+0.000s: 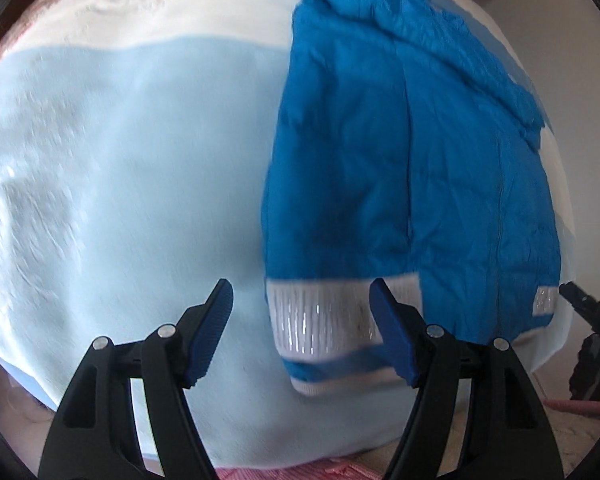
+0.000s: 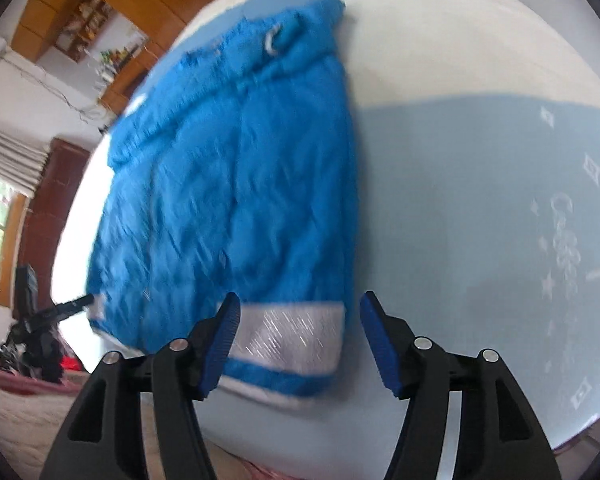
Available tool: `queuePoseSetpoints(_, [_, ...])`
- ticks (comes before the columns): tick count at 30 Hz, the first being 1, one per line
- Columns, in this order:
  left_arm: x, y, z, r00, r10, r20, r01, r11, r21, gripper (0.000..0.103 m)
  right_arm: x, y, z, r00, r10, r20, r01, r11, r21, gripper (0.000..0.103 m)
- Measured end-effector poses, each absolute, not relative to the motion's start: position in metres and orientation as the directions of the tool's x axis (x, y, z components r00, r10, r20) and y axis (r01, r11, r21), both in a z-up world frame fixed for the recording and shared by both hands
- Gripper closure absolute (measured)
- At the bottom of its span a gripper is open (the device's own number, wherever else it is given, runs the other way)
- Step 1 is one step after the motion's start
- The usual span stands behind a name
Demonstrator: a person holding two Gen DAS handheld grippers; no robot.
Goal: Fold large clothes
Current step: 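Grasp the silver hem band with both grippers, then lift the hem band with both grippers and fold it toward the collar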
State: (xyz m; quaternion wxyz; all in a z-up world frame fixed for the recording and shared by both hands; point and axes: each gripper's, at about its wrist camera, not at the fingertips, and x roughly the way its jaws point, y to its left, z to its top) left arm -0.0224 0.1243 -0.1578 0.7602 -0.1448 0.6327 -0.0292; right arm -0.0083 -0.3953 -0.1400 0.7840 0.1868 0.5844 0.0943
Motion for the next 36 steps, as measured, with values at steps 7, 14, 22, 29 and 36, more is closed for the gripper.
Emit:
queuePoseSetpoints(7, [-0.037,0.113,-0.168,0.164,-0.239,-0.957,-0.117,0.959,-0.259,0.035,-0.023,-0.388,-0.169,0.234,0.400,-0.886,0.088,0.899,0.429,0.040])
queuePoseSetpoints(14, [-0.042,0.107,-0.165,0.163,-0.304,-0.939,-0.107,0.940,-0.323,0.066,-0.020,-0.386,-0.174,0.209,0.497,-0.842,0.069,0.851,0.520,0.079])
queuePoseSetpoints(22, [-0.038,0.115,-0.139,0.243,-0.415,-0.877,-0.111,0.886,-0.450,0.091,-0.020,-0.393,-0.147,0.258,0.587,-0.768,0.007,0.793,0.609,0.093])
queuePoseSetpoints(29, [-0.022,0.120,-0.086,0.354,-0.485,-0.800,-0.038,0.847,-0.531,0.092,-0.007,-0.400,-0.103,0.335,0.635,-0.696,-0.046,0.749,0.661,0.093])
queuePoseSetpoints(36, [0.012,0.125,-0.047,0.442,-0.524,-0.728,0.007,0.813,-0.582,0.092,0.026,-0.415,-0.066,0.426,0.660,-0.619,-0.068,0.706,0.705,0.094])
